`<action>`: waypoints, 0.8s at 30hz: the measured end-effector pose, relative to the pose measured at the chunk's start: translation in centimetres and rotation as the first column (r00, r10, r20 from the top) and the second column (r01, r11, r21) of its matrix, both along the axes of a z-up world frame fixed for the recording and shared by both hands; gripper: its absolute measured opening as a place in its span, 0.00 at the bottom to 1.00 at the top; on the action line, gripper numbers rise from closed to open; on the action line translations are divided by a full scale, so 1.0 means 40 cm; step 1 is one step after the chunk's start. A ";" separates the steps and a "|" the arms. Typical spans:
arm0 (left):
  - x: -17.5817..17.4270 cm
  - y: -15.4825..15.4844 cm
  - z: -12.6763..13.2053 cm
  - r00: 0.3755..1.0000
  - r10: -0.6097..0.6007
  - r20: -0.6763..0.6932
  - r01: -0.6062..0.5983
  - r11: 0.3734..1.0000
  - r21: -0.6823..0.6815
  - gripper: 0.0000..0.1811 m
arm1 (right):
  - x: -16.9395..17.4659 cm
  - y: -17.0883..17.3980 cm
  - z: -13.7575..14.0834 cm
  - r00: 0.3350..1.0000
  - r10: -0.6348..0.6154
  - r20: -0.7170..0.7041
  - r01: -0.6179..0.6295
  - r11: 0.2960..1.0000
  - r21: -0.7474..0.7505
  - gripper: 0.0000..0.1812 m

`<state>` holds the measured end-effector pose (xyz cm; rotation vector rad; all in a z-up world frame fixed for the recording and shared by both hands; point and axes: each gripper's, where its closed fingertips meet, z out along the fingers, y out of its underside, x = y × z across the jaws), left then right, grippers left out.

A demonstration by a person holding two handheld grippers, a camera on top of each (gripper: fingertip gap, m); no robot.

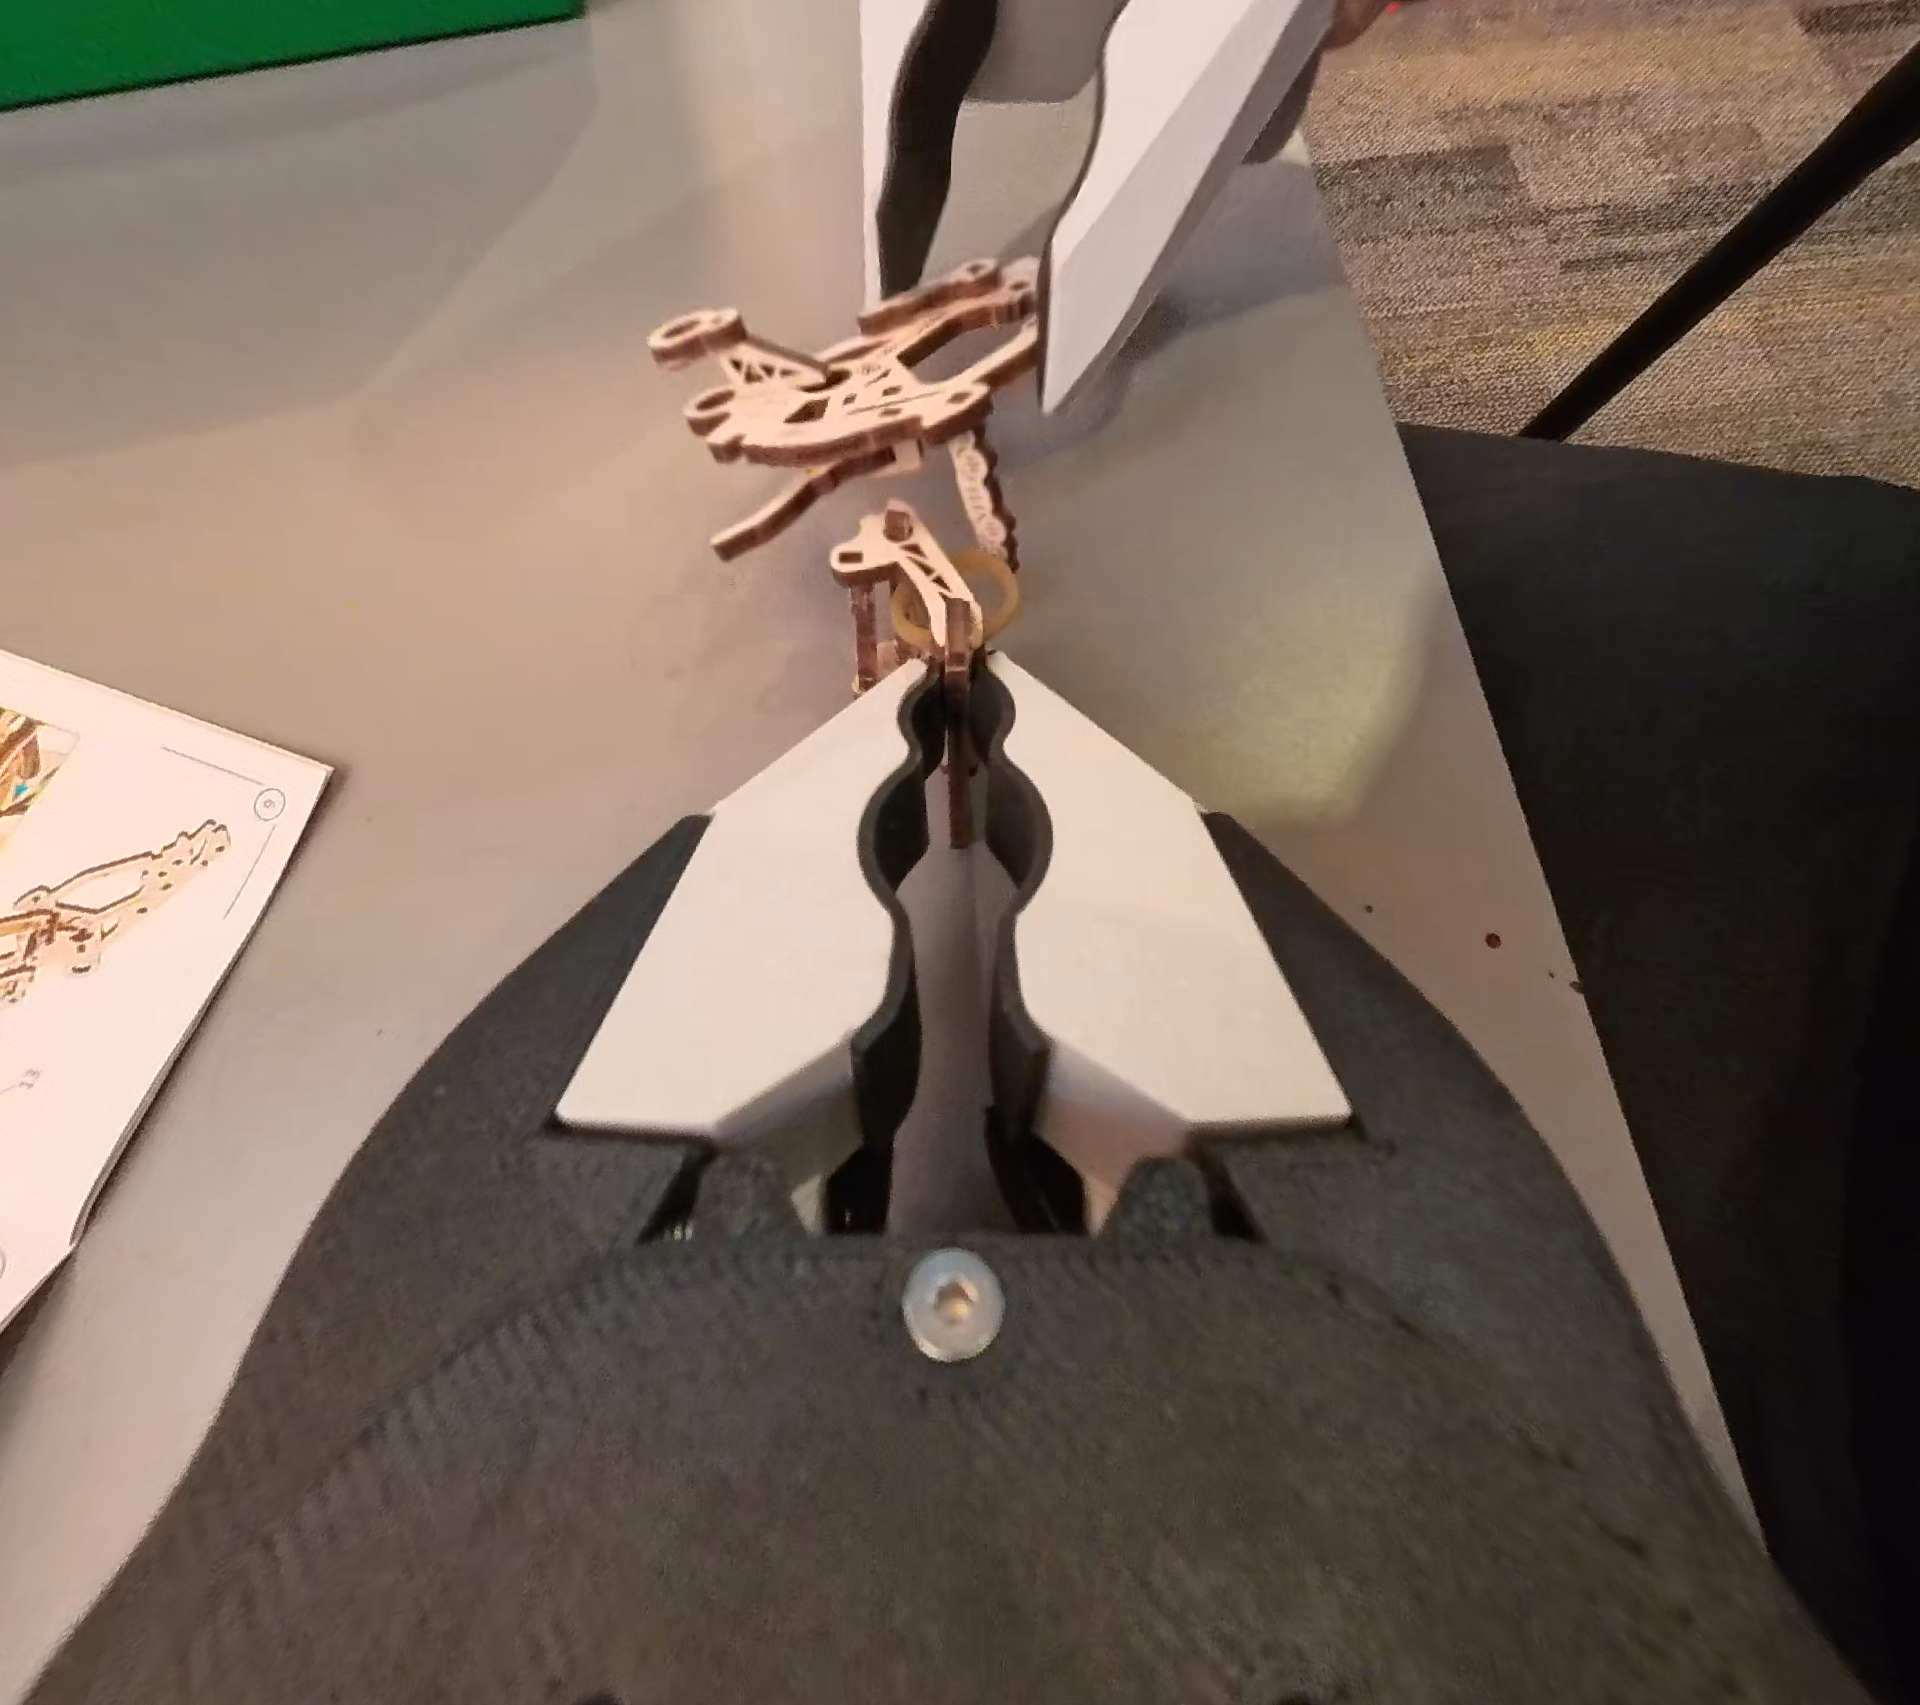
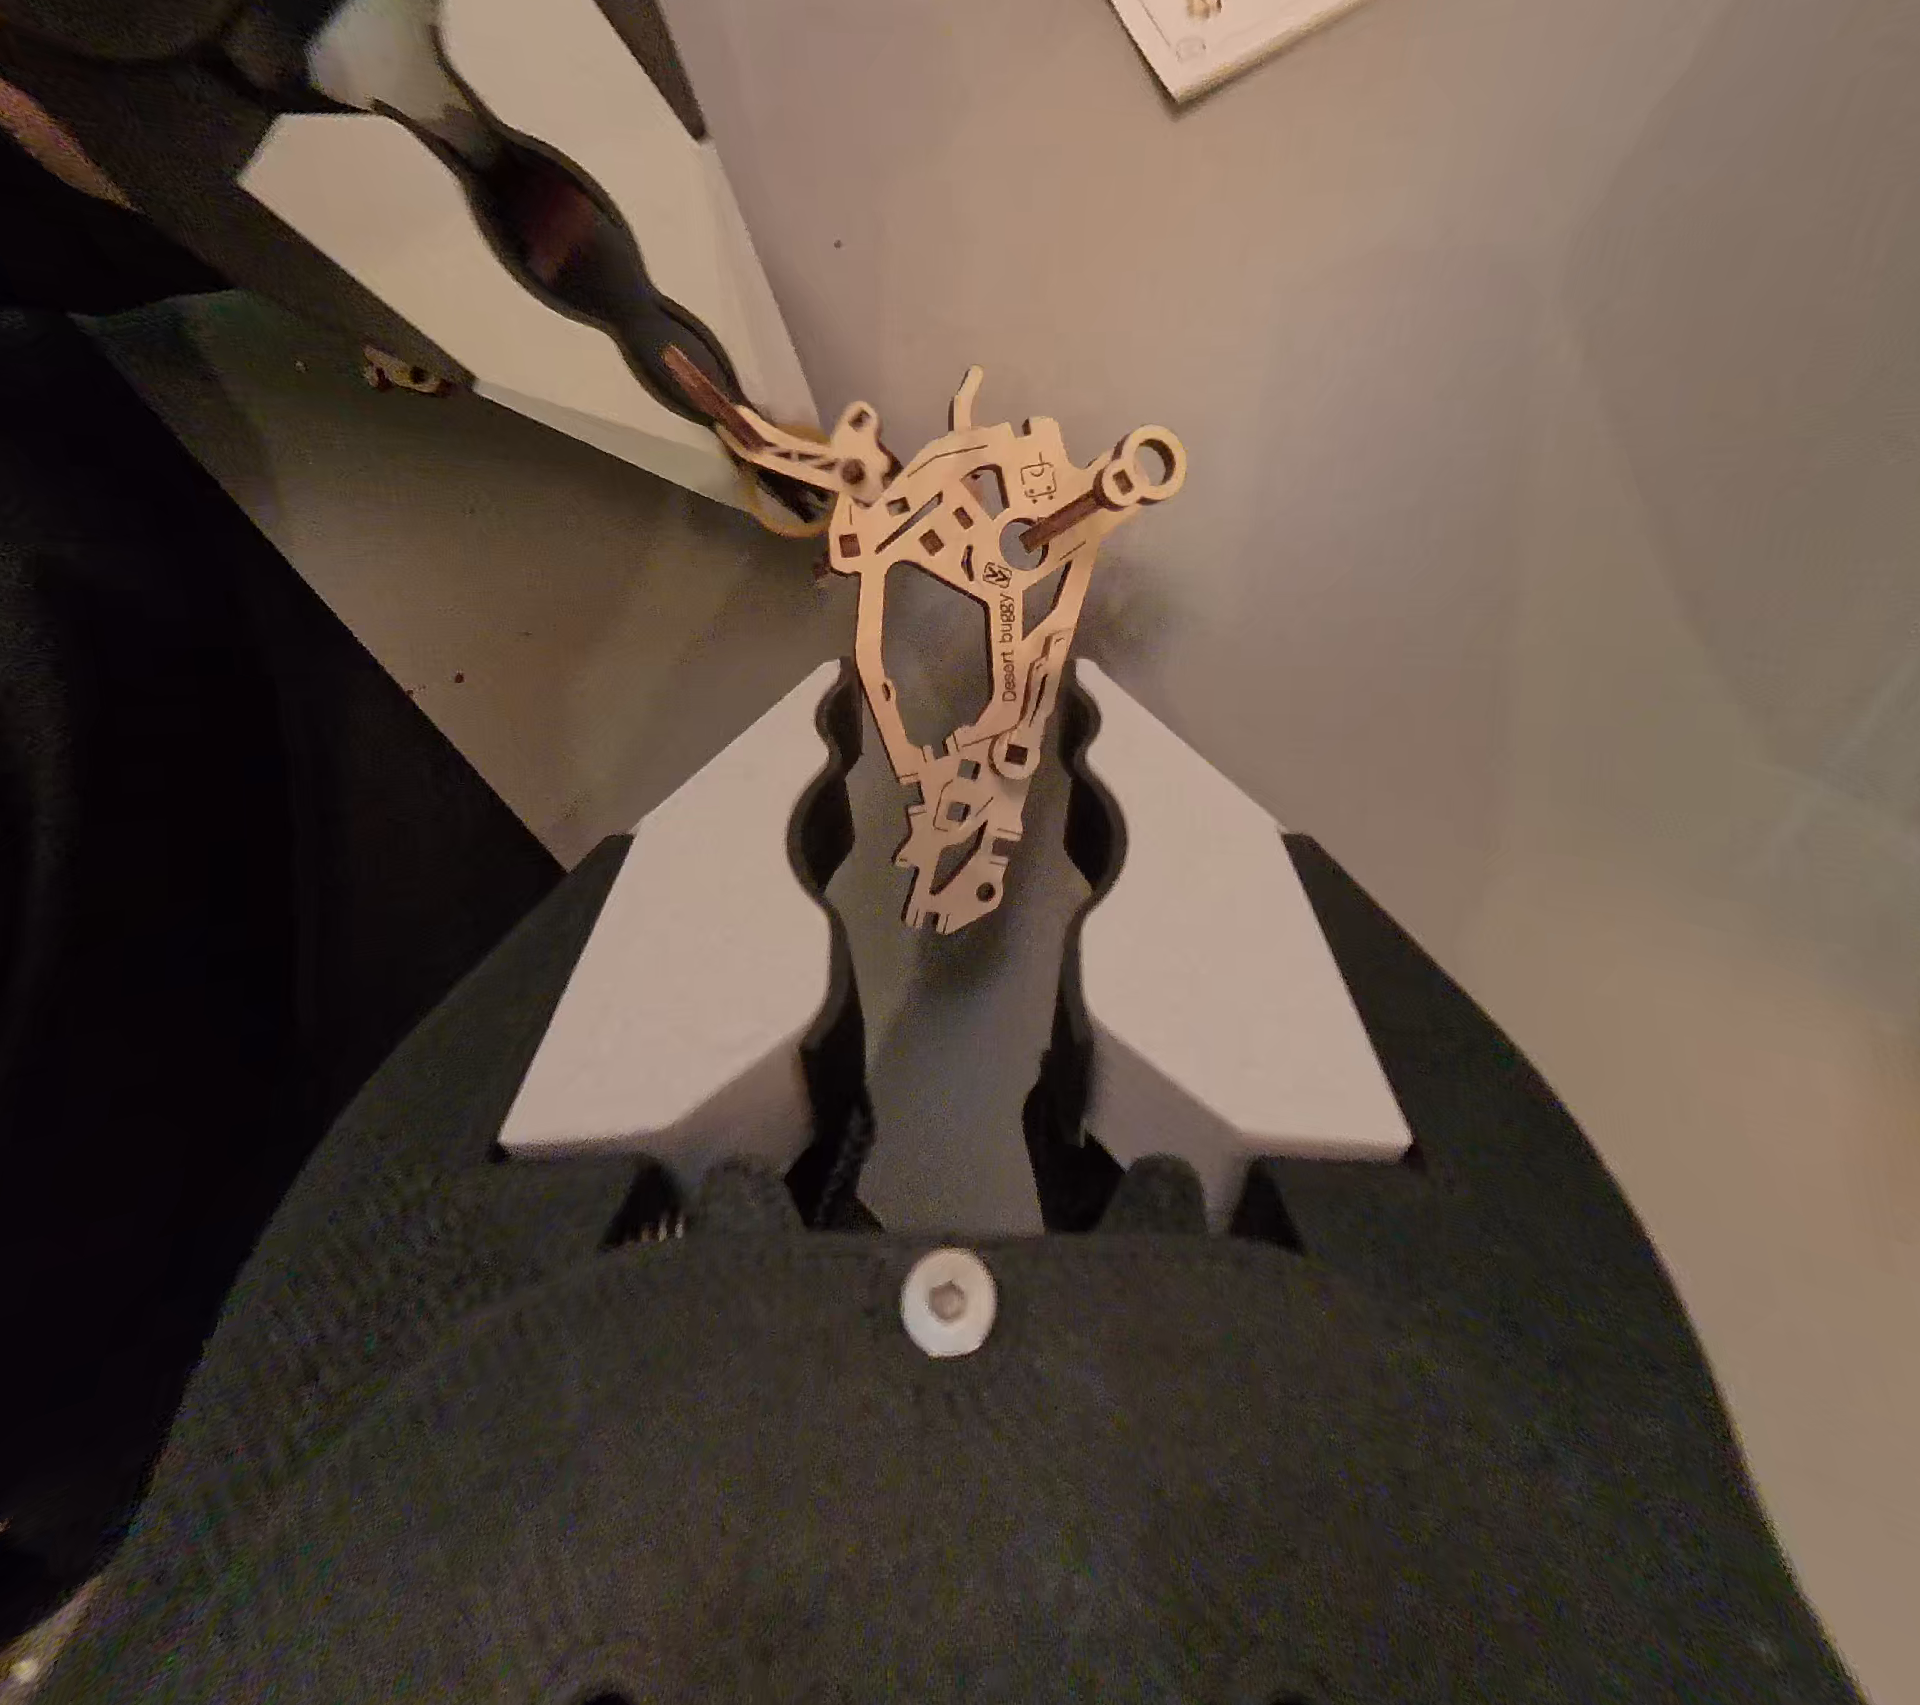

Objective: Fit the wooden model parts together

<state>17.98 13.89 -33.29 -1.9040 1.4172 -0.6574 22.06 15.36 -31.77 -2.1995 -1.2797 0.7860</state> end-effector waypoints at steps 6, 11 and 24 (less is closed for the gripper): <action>0.001 0.001 0.001 1.000 0.000 0.027 0.001 1.000 -0.014 0.01 | -0.022 -0.004 0.013 0.991 0.063 0.119 -0.076 0.991 0.110 0.19; 0.000 0.001 0.001 0.999 -0.005 0.034 0.005 1.000 -0.018 0.01 | -0.030 0.002 0.013 0.985 0.082 0.153 -0.107 0.981 0.165 0.19; 0.001 0.001 0.002 0.999 -0.009 0.038 0.010 1.000 -0.028 0.01 | -0.006 0.012 0.014 0.960 0.123 0.252 -0.177 0.963 0.205 0.19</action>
